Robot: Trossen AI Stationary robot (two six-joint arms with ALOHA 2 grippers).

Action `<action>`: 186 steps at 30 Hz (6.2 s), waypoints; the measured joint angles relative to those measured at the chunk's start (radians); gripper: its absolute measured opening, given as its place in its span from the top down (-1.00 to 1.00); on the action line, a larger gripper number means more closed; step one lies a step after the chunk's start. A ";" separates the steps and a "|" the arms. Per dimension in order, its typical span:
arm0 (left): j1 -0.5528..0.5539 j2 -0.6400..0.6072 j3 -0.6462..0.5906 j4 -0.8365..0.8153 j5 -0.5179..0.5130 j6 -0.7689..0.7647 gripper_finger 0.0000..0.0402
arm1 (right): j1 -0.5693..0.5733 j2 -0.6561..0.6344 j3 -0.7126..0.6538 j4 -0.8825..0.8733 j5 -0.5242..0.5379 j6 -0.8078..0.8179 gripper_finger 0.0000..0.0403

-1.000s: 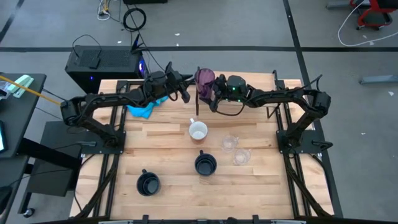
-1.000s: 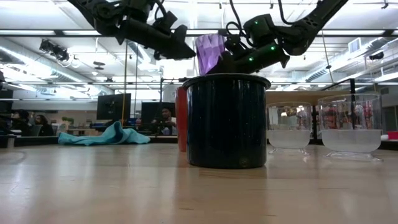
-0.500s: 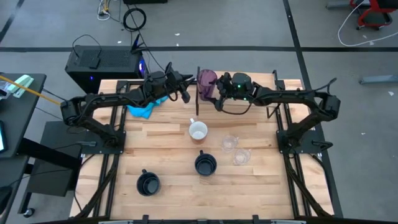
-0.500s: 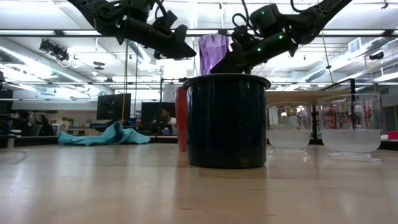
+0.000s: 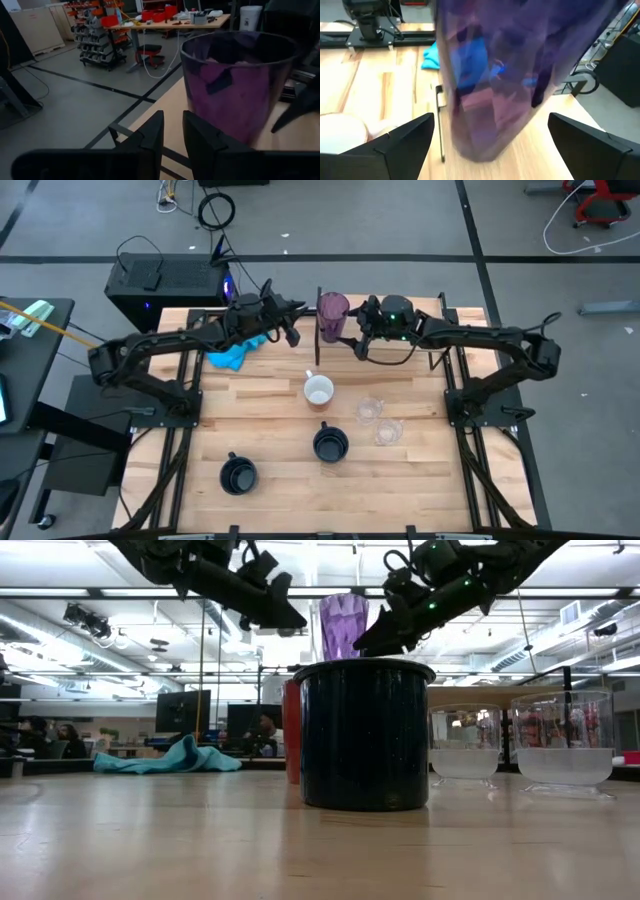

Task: Stack small to large cups/mugs on shelf
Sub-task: Put the orange mug on the shelf

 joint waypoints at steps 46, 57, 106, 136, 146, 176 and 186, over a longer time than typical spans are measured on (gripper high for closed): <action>-0.287 -0.034 -0.107 -0.324 0.007 0.105 0.97 | 0.281 -0.211 0.000 -0.455 0.093 0.357 -0.75; -0.302 -0.085 -0.208 -0.301 0.006 0.095 0.91 | 0.444 -0.143 -0.001 -0.377 0.243 0.468 -0.61; -0.411 -0.195 -0.234 -0.490 0.014 0.018 0.94 | 0.559 0.446 0.600 -0.740 0.258 0.165 -0.58; -0.412 -0.195 -0.234 -0.514 0.014 0.019 0.89 | 0.484 0.557 0.568 -0.714 0.181 0.104 0.01; -0.412 -0.195 -0.234 -0.522 0.014 0.019 0.90 | 0.484 0.557 0.568 -0.710 0.164 0.092 0.29; -0.412 -0.198 -0.233 -0.527 0.013 0.026 0.92 | 0.467 0.534 0.567 -0.744 0.096 0.013 0.87; -0.412 -0.199 -0.233 -0.512 0.013 0.029 0.90 | 0.468 0.483 0.566 -0.771 0.095 0.003 0.87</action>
